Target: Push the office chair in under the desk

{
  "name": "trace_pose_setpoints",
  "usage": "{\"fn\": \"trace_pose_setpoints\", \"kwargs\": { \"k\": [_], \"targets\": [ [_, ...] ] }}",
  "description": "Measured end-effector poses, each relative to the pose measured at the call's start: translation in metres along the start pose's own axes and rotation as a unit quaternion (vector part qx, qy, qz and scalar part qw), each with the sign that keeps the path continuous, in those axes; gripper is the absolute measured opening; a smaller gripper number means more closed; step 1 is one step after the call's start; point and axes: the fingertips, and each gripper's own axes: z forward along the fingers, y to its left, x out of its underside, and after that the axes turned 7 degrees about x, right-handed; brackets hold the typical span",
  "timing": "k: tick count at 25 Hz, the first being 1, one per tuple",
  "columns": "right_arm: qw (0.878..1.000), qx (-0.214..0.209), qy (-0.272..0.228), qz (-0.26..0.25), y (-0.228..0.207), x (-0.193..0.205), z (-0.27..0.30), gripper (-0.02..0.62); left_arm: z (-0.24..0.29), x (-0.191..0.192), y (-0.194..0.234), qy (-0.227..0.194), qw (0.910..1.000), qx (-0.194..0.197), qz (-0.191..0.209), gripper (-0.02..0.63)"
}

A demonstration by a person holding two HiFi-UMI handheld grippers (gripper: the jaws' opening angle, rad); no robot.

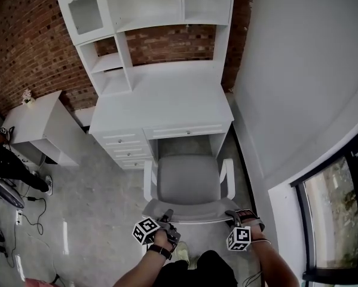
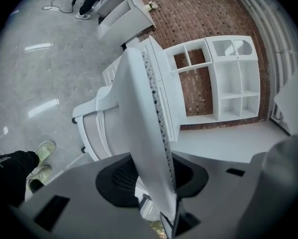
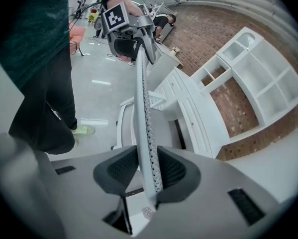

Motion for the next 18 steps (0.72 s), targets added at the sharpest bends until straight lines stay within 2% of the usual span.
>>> {"fn": "trace_pose_setpoints", "kwargs": {
  "k": [7,18],
  "targets": [
    [1.000,-0.012,0.008,-0.018,-0.041,0.027,0.022,0.106,0.035,0.009,-0.017,0.014,0.9996,0.000,-0.024,0.141],
    [0.999,-0.017,-0.031,-0.039,-0.097,0.030,0.072,0.103,0.089,-0.031,-0.039,-0.030,0.9985,0.005,-0.045,0.120]
  ]
}}
